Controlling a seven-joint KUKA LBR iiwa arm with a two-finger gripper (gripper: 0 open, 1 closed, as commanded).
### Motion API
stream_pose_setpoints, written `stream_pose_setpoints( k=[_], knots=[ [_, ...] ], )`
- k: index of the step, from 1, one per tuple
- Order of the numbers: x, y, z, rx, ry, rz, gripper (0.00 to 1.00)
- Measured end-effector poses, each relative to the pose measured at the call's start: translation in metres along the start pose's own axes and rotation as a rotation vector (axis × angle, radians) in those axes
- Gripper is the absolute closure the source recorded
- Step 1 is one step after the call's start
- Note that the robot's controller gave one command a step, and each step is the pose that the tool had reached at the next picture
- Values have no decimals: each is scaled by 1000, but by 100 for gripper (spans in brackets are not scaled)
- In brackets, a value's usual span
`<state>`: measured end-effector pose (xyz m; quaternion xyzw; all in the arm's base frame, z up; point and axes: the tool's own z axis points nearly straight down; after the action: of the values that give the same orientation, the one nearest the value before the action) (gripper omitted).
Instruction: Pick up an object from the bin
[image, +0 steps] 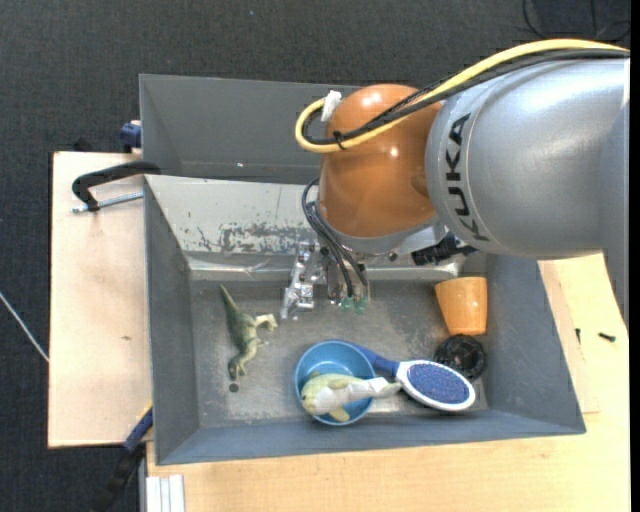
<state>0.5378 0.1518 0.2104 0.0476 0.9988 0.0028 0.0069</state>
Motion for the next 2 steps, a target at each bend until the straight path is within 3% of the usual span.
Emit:
stream_pose_setpoints(
  k=[1, 2],
  knots=[
    [-6, 3, 32, 5, 15, 1, 100],
    [2, 6, 48, 6, 15, -34, 100]
  ],
)
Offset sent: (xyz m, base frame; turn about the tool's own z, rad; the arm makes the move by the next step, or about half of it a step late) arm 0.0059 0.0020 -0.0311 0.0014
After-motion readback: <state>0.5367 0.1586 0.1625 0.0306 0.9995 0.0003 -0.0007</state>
